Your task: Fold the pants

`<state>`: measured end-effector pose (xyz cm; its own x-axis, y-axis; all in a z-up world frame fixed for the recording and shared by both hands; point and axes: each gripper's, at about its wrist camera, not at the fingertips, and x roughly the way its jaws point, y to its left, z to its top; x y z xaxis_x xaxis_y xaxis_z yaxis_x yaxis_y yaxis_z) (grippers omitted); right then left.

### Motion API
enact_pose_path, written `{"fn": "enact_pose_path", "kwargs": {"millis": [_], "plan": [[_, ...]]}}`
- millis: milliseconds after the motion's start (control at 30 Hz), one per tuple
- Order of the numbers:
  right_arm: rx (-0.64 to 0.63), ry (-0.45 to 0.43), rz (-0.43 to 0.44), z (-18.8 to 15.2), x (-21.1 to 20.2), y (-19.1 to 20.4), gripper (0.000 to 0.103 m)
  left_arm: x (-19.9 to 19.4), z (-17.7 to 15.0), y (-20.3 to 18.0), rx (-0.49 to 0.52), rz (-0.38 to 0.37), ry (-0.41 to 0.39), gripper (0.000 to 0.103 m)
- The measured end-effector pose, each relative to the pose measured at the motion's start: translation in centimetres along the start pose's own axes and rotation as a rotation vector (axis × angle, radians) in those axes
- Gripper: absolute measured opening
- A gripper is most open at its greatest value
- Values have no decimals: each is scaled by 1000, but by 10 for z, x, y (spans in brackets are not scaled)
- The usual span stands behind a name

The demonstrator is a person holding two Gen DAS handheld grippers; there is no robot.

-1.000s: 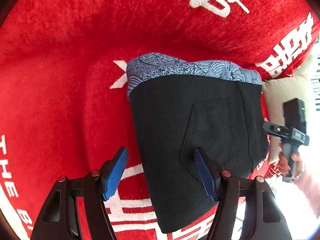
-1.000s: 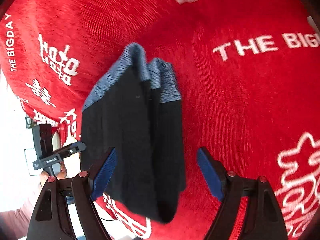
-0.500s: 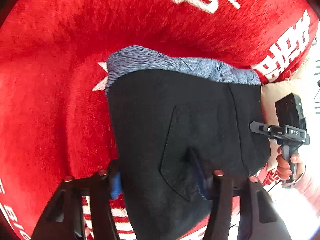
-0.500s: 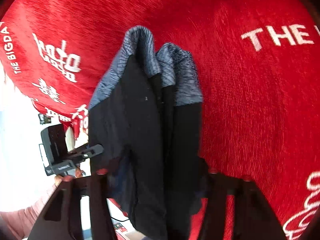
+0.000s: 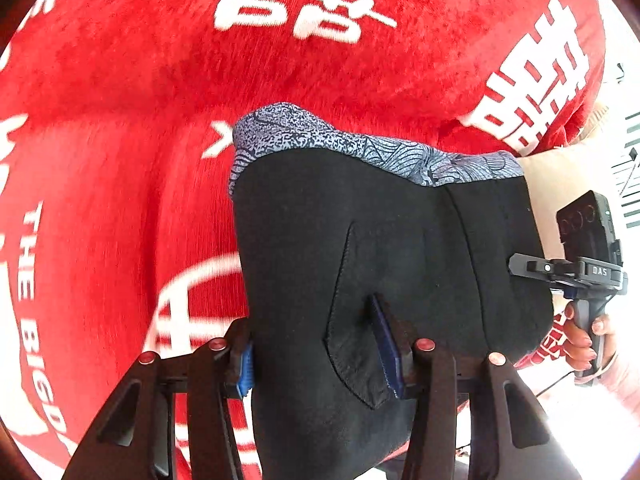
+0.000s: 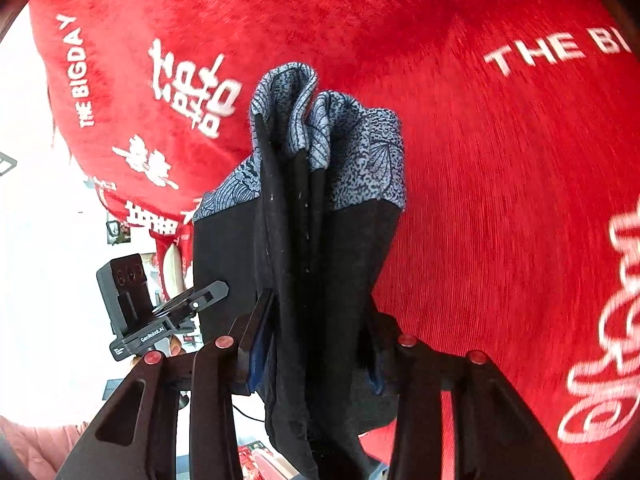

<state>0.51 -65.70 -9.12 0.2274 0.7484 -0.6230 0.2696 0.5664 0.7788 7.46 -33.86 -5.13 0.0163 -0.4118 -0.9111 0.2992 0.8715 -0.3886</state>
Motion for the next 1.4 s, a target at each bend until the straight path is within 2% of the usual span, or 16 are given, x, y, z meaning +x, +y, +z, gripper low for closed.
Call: {"fn": "enact_pose_path", "kwargs": {"millis": [167,300,367,433,467,533,667,767,867,900,933,1000,1067,1100,1267,1400], "plan": [[-4,26,-22,-36,0,-2,43,8,-41,4,-26,13,11,50],[-18,35,-103,-60,10,-19,44,32,-65,12,-38,57,43,53],[-43,27,-162,-72,17,-26,46,34,-71,12,-22,97,-1,63],[-49,-17,-181,-77,15,-27,50,35,-71,7,-6,116,-18,67],[-45,-29,-192,-77,15,-28,51,35,-72,7,-5,131,-25,78],[-74,-54,-277,-81,15,-27,59,34,-74,8,8,191,-40,90],[-132,-96,-415,-88,12,-16,71,30,-75,-2,53,263,-52,90],[-143,-111,-526,-94,7,-5,80,26,-76,-13,104,347,-51,90],[-138,-124,-636,-100,3,9,82,18,-78,-16,120,388,-54,90],[-138,-128,-695,-103,0,14,82,13,-80,-16,119,393,-50,92],[-137,-131,-743,-105,-3,19,83,10,-82,-17,119,395,-46,99],[-128,-141,-793,-112,-9,28,86,1,-87,-19,117,402,-43,103],[-123,-164,-803,-120,-16,40,94,-7,-93,-22,116,392,-33,103],[-125,-179,-801,-126,-21,47,103,-13,-97,-23,116,391,-31,103],[-190,-246,-844,-147,-11,90,103,-36,-114,-36,107,411,-5,103],[-193,-176,-839,-160,6,108,103,-61,-124,-52,124,439,-32,103]]}}
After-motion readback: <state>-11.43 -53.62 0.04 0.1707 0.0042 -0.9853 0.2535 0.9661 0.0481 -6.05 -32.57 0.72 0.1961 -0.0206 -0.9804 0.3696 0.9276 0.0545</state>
